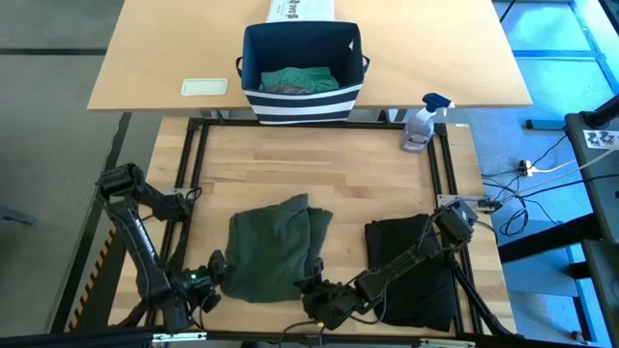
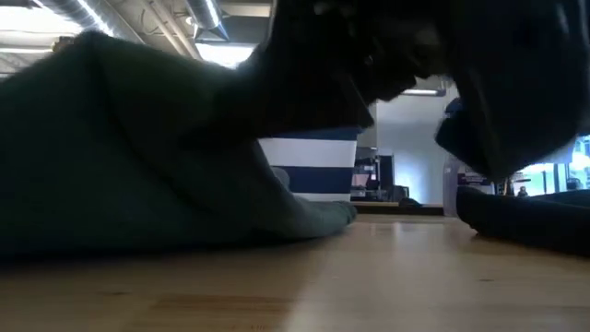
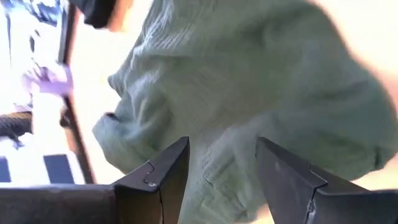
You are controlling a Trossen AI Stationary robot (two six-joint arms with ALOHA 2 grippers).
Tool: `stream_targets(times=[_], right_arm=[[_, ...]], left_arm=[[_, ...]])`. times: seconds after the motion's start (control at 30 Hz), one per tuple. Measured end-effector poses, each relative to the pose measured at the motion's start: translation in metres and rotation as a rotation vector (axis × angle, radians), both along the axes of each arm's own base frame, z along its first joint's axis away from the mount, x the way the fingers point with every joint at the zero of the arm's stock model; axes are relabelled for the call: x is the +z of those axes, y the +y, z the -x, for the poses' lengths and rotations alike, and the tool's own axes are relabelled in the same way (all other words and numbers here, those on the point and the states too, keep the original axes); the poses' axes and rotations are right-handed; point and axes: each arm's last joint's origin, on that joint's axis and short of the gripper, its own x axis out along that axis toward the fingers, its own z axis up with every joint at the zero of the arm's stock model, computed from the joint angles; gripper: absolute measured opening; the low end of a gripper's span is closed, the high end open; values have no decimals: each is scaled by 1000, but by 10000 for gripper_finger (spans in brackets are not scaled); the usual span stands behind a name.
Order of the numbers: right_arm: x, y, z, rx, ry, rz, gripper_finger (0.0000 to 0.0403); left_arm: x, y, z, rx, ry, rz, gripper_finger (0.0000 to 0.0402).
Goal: Fold Laundry from Bin
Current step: Stack the folded green polo shirt on top of the folded black shirt
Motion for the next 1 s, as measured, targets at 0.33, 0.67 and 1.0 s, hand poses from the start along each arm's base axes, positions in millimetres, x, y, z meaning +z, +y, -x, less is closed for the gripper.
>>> stream_targets(times=[0.33,0.67,1.0], right_arm=[[14,1,-7,-107,-73,-48,7],[22,-12,-13,-185,-101,-108,7],[31,-28,-21,-242,-123,-158,7]], left_arm=[[17,-33,-13,123,-70,456,179],[-19,-44,-27,316,-45,556,179],[-30,-43,-27,406,-46,554,179]])
